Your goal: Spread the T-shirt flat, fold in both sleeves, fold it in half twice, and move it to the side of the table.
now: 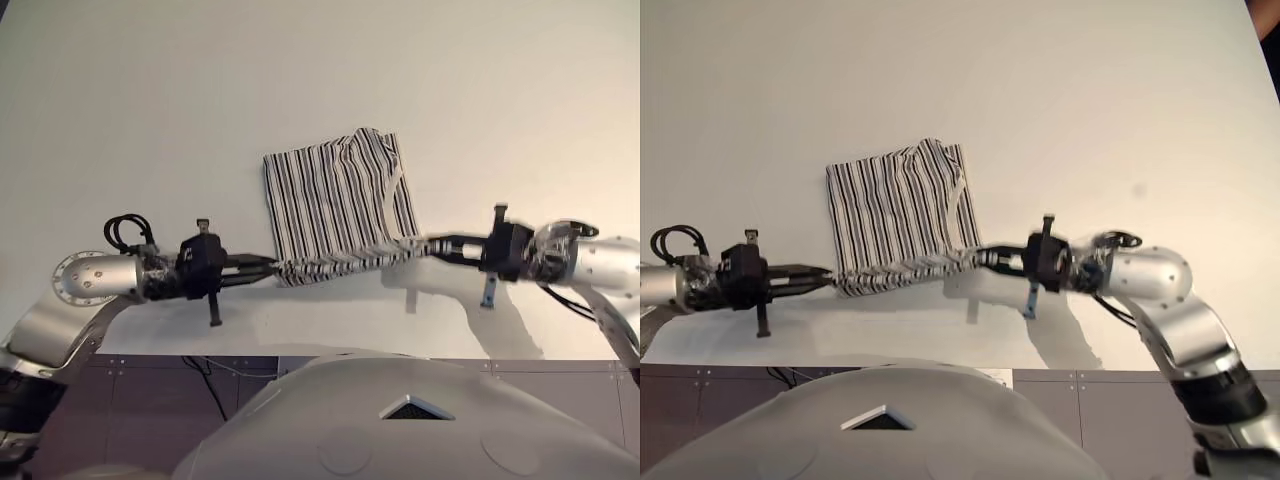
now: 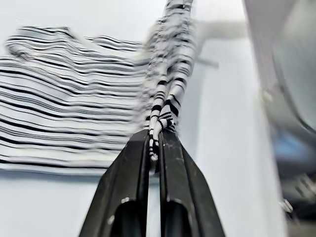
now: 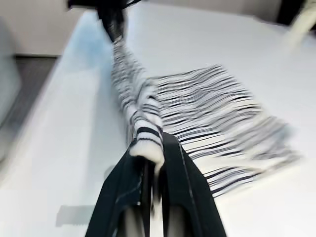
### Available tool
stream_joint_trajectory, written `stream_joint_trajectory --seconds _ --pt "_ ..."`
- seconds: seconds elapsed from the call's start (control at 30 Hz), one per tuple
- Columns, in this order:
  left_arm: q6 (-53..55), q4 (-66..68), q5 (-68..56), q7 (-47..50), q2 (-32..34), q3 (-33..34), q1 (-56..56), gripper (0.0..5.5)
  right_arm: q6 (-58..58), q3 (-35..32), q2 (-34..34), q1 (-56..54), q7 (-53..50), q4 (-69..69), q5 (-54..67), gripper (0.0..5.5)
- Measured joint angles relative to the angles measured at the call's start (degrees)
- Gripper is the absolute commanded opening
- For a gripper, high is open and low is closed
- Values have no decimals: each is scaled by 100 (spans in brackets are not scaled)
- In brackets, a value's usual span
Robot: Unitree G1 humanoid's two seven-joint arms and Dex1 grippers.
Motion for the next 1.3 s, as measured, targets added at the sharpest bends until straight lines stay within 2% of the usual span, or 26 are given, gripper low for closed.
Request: stream_joint_trajectory --seconds 0.1,0.37,0.53,0.7,0.83,0.9,1.0,1.13,1.3 --pt "572 411 395 690 -800 -21 -1134 11 628 -26 684 -1168 -559 682 -184 10" --pt "924 1377 1490 1185 -1824 -70 -2219 11 426 442 2029 -2326 -1416 2640 -1789 10" --pt "1284 1146 1279 1137 -1954 320 -1984 11 22 602 2766 -2945 -1571 3727 -2253 10" --pt "1629 1009 1004 974 -1978 684 -1806 11 -147 564 2949 -3070 -1443 4133 -2333 10" --pt "1389 1572 1679 934 -2028 383 -1746 11 -184 641 3010 -3103 -1408 4379 -2585 10" --pt "919 2147 2249 1008 -2217 118 -1931 11 -216 674 3121 -3157 -1485 4767 -2812 10" --pt "341 2769 2721 1388 -2621 -8 -2175 66 -388 662 3242 -3254 -1658 5143 -2989 68" --pt "199 3151 2686 1745 -3070 359 -2395 122 -644 523 3318 -3391 -1805 5435 -3052 131" --pt "-167 3624 2870 2269 -3321 680 -2869 132 -859 372 3518 -3738 -2231 6125 -3219 217"
